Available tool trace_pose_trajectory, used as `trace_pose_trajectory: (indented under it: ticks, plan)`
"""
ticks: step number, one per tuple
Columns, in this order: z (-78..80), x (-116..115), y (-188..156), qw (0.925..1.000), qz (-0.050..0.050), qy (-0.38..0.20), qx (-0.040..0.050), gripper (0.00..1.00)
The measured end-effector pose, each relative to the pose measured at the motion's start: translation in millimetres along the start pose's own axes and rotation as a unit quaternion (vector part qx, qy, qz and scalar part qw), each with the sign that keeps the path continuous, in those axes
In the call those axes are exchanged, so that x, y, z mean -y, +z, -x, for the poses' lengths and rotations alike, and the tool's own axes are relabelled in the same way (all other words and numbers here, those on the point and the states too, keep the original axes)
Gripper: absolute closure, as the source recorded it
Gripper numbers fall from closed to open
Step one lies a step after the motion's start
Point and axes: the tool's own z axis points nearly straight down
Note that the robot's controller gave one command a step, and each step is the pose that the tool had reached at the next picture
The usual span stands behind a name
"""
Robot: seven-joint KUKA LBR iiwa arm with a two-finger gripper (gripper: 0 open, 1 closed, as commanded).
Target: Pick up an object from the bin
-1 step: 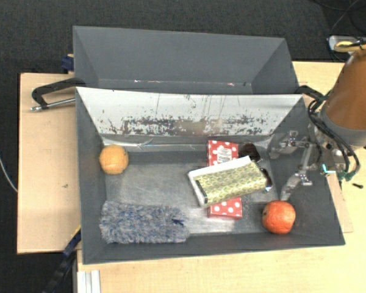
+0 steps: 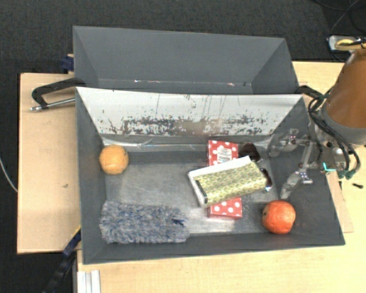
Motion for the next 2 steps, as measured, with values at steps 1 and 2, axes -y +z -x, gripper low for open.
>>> trace_pose_trajectory:
  ticks: [1, 2]
  plan:
    - [-0.7, -9, 111, 0.9999, 0.0, 0.012, 0.0014, 0.0]
    - [47.4, -5, 160, 0.9941, -0.005, -0.108, -0.0014, 1.0]
